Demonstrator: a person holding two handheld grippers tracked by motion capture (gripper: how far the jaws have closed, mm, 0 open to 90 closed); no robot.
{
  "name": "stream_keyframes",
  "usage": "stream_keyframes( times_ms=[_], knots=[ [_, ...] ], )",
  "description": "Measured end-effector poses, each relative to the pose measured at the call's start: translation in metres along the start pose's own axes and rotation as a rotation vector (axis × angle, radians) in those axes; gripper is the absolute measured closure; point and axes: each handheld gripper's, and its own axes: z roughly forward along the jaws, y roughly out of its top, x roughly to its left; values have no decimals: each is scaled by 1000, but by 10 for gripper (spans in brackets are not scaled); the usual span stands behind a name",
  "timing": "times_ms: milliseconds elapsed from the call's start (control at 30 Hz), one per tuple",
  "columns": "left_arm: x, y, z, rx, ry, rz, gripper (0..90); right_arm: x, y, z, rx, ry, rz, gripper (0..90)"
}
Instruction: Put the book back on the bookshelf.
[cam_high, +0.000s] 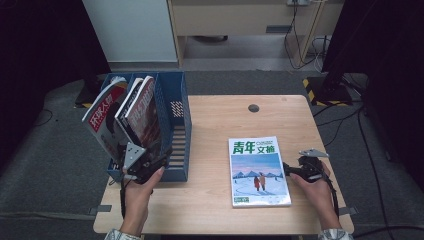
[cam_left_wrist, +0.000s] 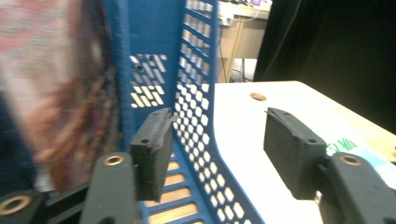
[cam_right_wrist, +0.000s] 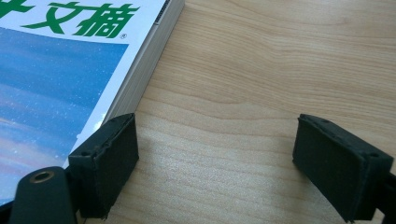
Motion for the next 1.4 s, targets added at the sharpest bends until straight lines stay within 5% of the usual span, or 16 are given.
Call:
stream_keyframes(
  times_ms=[333,500,767,967,1100,1400],
  knots=[
    [-30,-5,19,48,-73,37,319,-1,2,-1,17,-8,-5,142],
    [-45,-8,29,68,-117,54,298,-3,7,-10,-31,-11,11,201],
    [-70,-18,50,127,-186,79,237,4,16,-19,-85,40,-4,229],
    [-96,-30,73,193,-254,120,178,15,22,-22,-96,100,-31,154],
    [-111,-39,91,244,-310,105,140,20,24,-21,-87,132,-51,100],
    [-128,-60,127,327,-322,100,127,30,31,-27,-116,180,-85,55]
  ],
)
